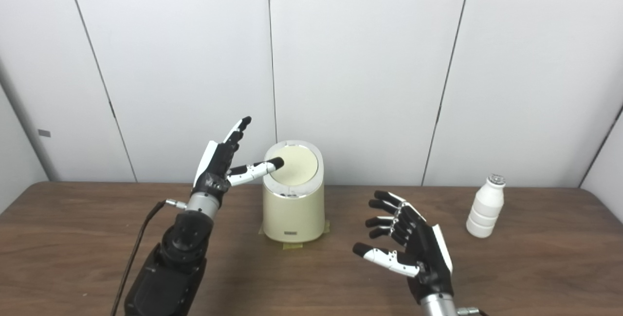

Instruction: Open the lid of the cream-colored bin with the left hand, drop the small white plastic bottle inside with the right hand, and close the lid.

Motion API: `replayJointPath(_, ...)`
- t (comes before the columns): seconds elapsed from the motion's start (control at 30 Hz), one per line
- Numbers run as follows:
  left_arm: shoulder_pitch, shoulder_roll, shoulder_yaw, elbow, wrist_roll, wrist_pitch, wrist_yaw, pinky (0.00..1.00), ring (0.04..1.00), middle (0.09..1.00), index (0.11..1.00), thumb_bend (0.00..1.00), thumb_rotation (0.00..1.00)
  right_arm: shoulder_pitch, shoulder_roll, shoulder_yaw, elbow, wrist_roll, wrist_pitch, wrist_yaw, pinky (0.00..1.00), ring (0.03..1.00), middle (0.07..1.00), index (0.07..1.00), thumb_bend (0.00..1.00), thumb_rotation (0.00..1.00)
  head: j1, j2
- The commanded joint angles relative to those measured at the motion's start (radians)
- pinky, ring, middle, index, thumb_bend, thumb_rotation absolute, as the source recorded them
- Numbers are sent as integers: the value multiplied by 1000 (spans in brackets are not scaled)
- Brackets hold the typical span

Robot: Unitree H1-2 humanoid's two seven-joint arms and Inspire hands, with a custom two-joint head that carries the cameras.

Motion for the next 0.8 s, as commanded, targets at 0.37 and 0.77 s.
replayJointPath(0.37, -124, 1, -68, 71, 123, 8, 73, 963, 1000, 1000, 1000, 878, 192, -33, 4, 1, -33, 5, -37, -1, 474, 567, 716, 733, 727, 125, -4, 8)
replayJointPath(0.77, -135, -2, -148, 91, 252, 90, 114, 901, 1000, 1000, 1000, 790, 5, -25, 5, 4, -57, -10, -20, -5, 472, 566, 718, 736, 723, 132, -4, 15)
